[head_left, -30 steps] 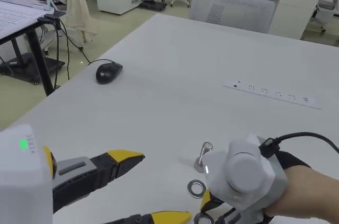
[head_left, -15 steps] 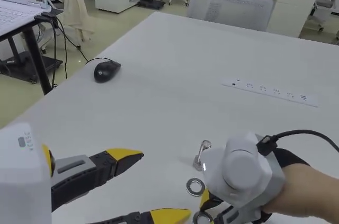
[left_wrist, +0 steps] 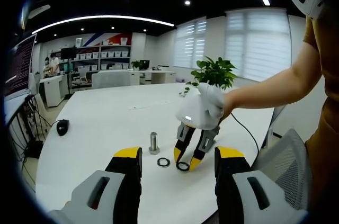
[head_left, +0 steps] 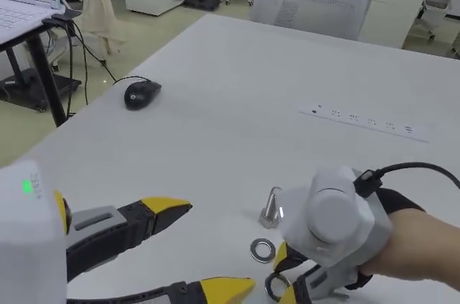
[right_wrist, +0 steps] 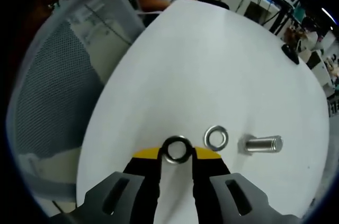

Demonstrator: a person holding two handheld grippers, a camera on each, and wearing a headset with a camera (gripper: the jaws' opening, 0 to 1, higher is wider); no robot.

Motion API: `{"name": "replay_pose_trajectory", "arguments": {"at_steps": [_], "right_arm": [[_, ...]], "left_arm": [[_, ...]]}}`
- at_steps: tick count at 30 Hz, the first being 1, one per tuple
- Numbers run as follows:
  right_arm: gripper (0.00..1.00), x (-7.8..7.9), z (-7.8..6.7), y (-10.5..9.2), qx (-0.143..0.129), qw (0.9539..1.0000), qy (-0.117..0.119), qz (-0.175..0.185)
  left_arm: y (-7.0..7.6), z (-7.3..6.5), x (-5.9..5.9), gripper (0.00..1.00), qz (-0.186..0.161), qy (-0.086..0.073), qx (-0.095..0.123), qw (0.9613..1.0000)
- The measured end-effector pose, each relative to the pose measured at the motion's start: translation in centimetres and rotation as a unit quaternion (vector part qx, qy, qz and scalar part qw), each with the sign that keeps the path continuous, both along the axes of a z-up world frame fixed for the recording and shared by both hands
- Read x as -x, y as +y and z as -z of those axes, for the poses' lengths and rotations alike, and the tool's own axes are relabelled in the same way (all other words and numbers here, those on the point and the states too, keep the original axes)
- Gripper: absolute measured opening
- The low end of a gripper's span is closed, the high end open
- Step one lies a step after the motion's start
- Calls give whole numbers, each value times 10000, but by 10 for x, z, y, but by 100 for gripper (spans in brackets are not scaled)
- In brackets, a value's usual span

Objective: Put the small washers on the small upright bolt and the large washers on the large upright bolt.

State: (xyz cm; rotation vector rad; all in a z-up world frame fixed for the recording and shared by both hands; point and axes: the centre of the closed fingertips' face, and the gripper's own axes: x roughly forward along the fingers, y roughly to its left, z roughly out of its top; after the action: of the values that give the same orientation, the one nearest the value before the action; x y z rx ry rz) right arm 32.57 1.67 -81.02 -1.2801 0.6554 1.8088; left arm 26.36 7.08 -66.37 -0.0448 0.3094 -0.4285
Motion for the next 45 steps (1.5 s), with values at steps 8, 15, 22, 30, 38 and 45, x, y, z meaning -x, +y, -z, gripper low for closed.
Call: {"name": "replay_pose_trajectory", "arguments": {"at_steps": [8, 15, 22, 30, 38, 45], "right_arm": [[22, -20, -20, 1, -117, 9996, -225, 100], [22, -40, -35, 5, -221, 9987, -414, 194], [22, -55, -47, 10, -329, 9976, -537, 285], [22, -73, -62, 21, -448, 9961, -691, 323], [22, -84, -65, 37, -434, 9958, -769, 222], [22, -87, -62, 46, -344, 9964, -770, 97]], "left_arm": [[-2, 1, 1, 54, 38, 28, -14, 10000], [-3, 2, 0, 54, 58, 40, -5, 10000], [-3, 2, -1, 54, 62, 49, -7, 10000], [-3, 3, -1, 54, 58, 68, 11, 10000], [-1, 5, -2, 54, 39, 91, 18, 9999], [2, 6, -2, 54, -1, 116, 16, 9999]]}}
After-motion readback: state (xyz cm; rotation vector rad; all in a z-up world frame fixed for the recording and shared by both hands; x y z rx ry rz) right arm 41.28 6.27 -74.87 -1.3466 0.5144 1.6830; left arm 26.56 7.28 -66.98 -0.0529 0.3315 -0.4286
